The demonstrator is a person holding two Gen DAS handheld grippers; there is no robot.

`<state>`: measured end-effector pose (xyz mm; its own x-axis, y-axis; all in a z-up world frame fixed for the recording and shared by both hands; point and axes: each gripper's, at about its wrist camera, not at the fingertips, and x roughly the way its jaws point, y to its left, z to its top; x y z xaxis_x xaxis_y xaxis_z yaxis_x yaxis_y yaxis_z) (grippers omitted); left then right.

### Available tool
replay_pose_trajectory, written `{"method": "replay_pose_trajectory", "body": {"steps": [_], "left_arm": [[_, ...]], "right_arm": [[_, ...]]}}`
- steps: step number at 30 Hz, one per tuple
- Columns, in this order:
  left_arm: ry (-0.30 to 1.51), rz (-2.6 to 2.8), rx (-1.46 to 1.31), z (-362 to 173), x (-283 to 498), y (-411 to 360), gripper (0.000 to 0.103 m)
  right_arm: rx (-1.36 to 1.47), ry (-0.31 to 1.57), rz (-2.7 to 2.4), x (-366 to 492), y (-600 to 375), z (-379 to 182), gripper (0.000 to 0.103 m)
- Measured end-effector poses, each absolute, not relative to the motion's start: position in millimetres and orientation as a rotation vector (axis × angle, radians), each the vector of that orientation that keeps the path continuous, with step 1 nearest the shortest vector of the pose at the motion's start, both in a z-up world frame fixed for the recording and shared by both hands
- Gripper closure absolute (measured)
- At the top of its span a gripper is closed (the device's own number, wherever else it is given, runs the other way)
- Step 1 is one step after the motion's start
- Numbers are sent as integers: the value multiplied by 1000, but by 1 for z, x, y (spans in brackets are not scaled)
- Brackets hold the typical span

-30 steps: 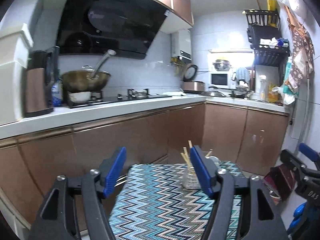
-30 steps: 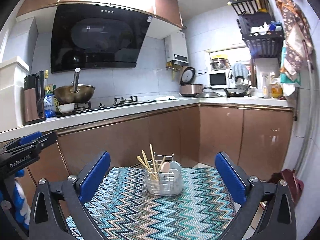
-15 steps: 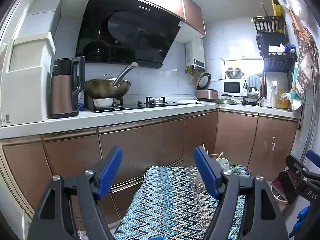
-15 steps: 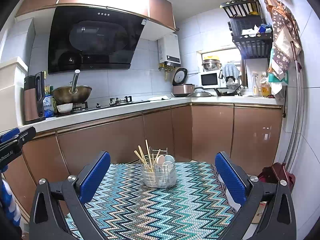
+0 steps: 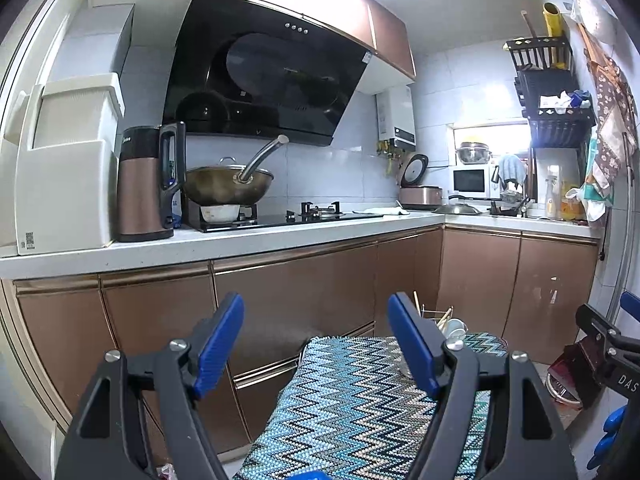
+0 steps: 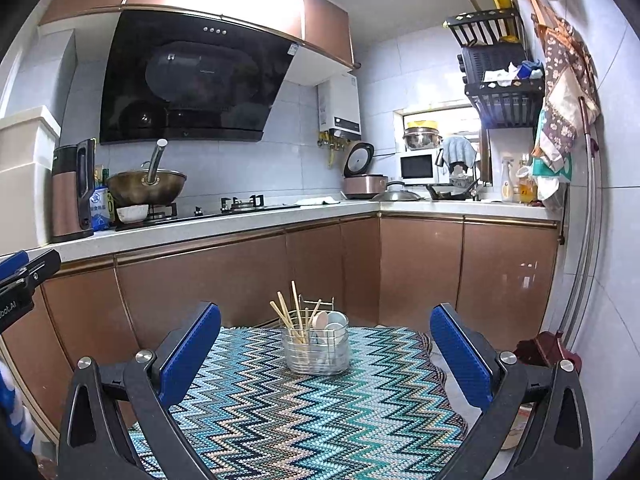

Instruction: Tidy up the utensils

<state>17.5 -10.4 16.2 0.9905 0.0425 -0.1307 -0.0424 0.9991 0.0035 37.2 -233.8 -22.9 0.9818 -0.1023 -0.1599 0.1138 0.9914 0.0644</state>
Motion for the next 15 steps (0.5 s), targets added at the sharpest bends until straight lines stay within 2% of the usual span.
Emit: {"method": "replay_pose_trajectory", "body": {"steps": [15], "left_arm": [[123,50,47,15,10,-26,30]], "right_arm": [[45,169,-195,27,-239,-19,0]]}}
